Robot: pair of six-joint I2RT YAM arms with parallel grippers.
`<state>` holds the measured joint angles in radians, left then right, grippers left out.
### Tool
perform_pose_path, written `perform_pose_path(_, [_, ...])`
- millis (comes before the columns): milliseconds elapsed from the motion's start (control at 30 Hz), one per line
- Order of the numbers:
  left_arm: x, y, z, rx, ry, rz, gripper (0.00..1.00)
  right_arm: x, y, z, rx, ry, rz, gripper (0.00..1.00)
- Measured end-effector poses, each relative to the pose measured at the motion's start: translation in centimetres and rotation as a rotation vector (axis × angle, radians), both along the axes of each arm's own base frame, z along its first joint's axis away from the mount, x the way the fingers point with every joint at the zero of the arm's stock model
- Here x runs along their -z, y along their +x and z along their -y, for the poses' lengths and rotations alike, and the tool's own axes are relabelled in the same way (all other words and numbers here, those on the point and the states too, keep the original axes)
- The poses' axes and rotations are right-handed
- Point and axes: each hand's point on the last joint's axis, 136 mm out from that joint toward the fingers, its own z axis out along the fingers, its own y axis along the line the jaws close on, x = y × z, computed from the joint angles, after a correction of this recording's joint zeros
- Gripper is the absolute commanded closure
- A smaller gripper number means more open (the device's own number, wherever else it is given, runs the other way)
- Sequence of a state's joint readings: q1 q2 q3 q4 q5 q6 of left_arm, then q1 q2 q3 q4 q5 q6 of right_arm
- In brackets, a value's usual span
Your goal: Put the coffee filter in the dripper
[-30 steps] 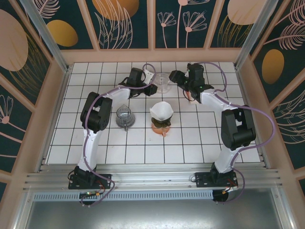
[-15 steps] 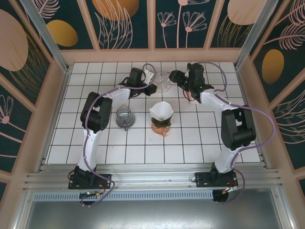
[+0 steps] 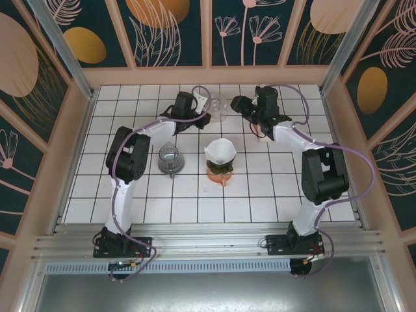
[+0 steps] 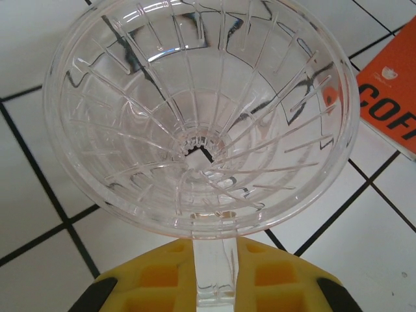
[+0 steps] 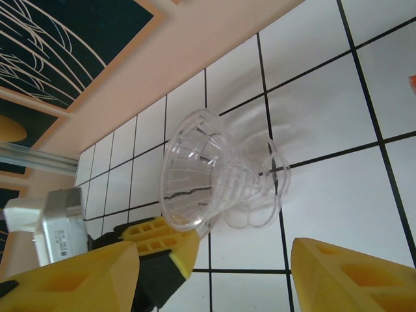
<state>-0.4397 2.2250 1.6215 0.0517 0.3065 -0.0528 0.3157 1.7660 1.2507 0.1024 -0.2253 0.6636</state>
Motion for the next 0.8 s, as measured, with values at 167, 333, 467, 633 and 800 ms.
perform_pose_path(167, [-2.5,0.3,-0.6,-0.036,0.002,0.046,1.0,0.4,-0.1,0.1,0.001,0.0,-0.002,0.36])
perform_pose_path(333, [-5.1,0.3,-1.5,-0.081,0.007,0.089,1.0,0.8,-0.3,0.5,0.005,0.001,-0.005,0.36])
perform_pose_path(467, [-7.0,0.1,-2.5,-0.126,0.01,0.106,1.0,0.2,-0.7,0.8,0.009,0.012,0.009,0.36])
perform_pose_path(633, [-9.2,-1.5,-4.1,-0.185,0.014,0.102,1.0,-0.9,-1.0,1.0,0.012,0.033,0.043,0.36])
perform_pose_path(800, [-11.7,-3.3,-5.3,-0.23,0.016,0.11,1.0,-1.1,-1.4,1.1,0.014,0.042,0.058,0.36])
